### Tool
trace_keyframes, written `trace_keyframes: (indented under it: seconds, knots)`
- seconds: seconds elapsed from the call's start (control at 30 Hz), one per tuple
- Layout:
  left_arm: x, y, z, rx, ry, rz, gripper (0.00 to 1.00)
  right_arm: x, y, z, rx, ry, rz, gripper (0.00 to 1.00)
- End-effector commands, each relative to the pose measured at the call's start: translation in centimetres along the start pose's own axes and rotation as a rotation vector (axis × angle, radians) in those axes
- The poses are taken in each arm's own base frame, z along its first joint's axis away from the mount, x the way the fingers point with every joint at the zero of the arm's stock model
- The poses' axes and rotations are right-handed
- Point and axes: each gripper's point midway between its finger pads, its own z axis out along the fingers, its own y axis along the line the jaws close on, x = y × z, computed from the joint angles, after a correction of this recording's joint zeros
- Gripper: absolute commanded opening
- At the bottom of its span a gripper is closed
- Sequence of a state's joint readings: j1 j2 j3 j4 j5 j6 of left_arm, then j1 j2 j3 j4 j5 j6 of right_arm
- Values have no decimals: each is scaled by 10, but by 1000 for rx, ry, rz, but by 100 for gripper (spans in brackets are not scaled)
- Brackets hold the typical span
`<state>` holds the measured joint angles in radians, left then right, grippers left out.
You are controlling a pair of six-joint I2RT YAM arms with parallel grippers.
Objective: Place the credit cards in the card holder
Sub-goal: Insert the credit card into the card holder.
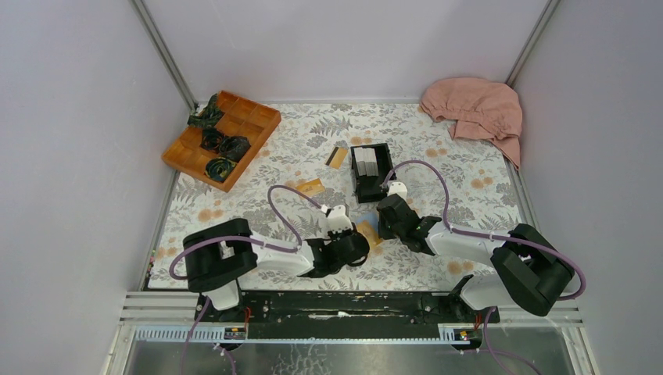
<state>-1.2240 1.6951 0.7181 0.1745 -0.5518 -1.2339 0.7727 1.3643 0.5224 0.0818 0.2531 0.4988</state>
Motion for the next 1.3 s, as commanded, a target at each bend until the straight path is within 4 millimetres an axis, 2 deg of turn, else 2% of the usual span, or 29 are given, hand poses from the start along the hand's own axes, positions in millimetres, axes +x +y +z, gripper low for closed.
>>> trace_keyframes:
  seconds: [0.0,0.3,0.63,0.9,1.27]
  knots:
    - [-4,19,-1,-88,-49,105,0,5,-1,3,16,24,-8,0]
    - [-4,25,4,-127,-69,131,0,6,-1,3,13,28,-11,0]
    - [-8,23,9,-148,-92,155,0,8,0,4,6,36,-12,0]
    - [-18,18,10,-159,-132,153,5,10,0,3,0,41,-13,0]
    - [-19,8,18,-150,-139,148,6,11,2,3,-8,45,-12,0]
